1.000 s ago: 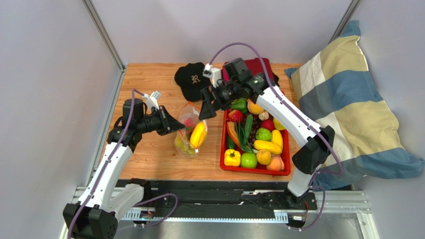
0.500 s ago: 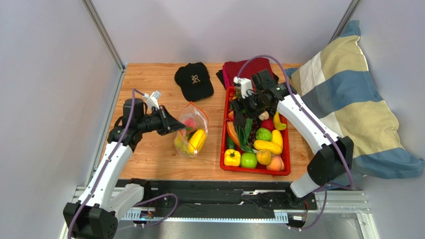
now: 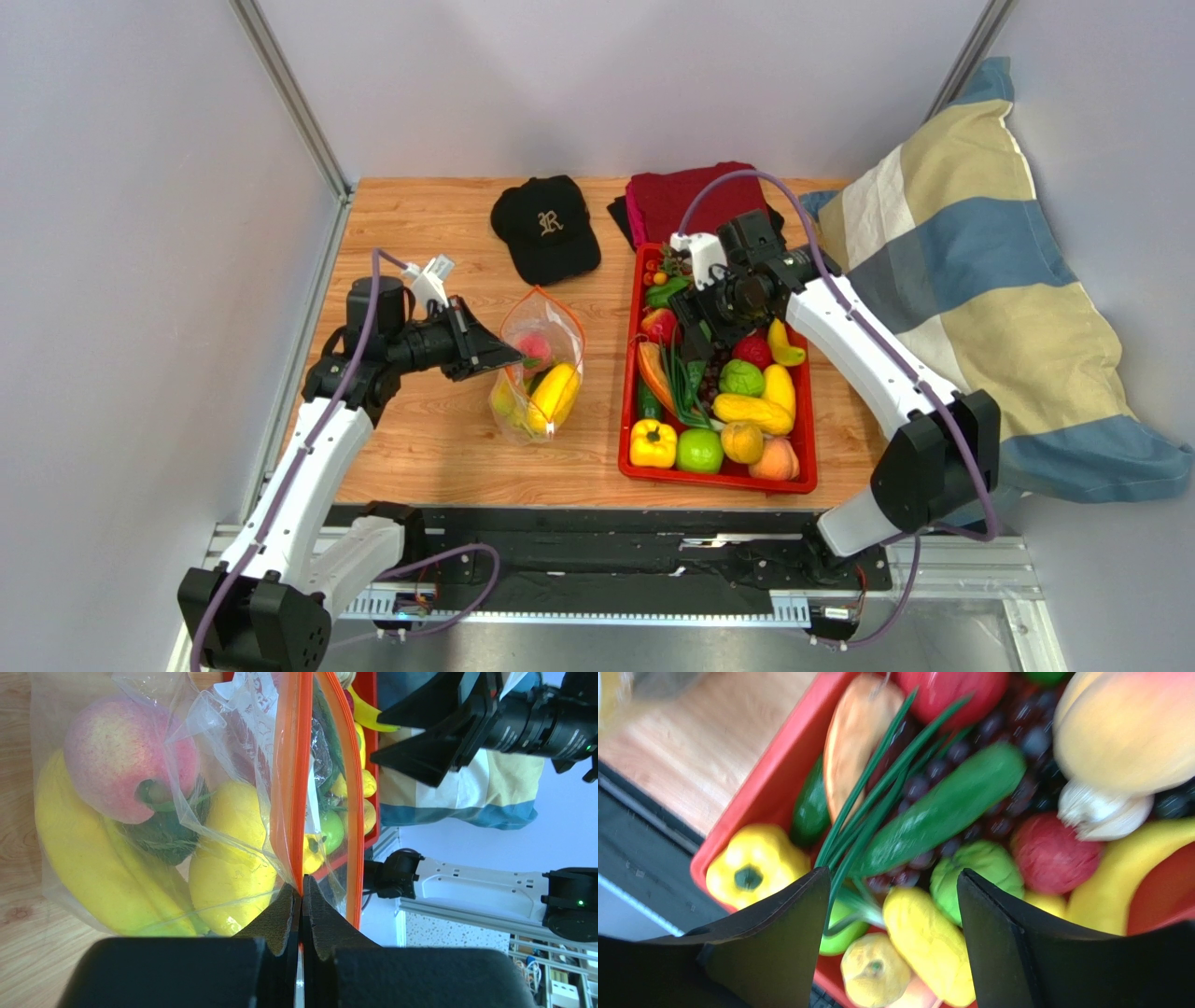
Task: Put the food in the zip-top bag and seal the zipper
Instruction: Pick up the fake fruit from the bin.
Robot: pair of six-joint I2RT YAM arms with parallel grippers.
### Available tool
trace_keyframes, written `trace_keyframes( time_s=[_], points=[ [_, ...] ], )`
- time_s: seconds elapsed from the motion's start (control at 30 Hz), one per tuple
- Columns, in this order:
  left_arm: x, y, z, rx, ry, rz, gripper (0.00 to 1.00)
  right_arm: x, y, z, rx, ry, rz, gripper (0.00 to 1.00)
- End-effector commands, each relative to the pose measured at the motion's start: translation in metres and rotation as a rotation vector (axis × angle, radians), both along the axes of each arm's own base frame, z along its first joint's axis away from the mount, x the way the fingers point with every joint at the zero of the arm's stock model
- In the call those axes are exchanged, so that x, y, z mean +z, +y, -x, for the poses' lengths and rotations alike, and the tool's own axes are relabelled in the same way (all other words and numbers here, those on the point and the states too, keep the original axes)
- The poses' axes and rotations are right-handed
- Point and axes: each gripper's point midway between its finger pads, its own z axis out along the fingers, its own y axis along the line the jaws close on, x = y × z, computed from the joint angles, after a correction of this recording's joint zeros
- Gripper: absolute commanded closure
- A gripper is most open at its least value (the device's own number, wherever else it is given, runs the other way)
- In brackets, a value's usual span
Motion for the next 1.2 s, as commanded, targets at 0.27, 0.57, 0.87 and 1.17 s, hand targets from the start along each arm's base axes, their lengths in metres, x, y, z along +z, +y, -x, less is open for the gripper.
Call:
trace_keyframes(
  time_s=[0.27, 0.57, 0.87, 1.17],
  points=[
    [0.010, -0.002, -0.003, -0.020, -0.059, 0.005, 1.00, 0.028, 0.026, -0.152, -0.047, -0.275, 0.031, 0.34],
    [0.008, -0.003, -0.007, -0.021, -0.053, 0.004, 1.00, -0.003, 0.041, -0.208, -0.029, -0.300, 0.073, 0.31],
    [0.005, -0.002, -0.008, -0.018, -0.047, -0.006, 1.00, -0.048, 0.043, -0.226, -0.027, -0.266, 0.112, 0.23],
    [0.003, -0.002, -0.007, -0.021, -0.044, -0.008, 1.00, -0.061, 0.037, -0.230, -0.032, -0.271, 0.146, 0.35]
  ],
)
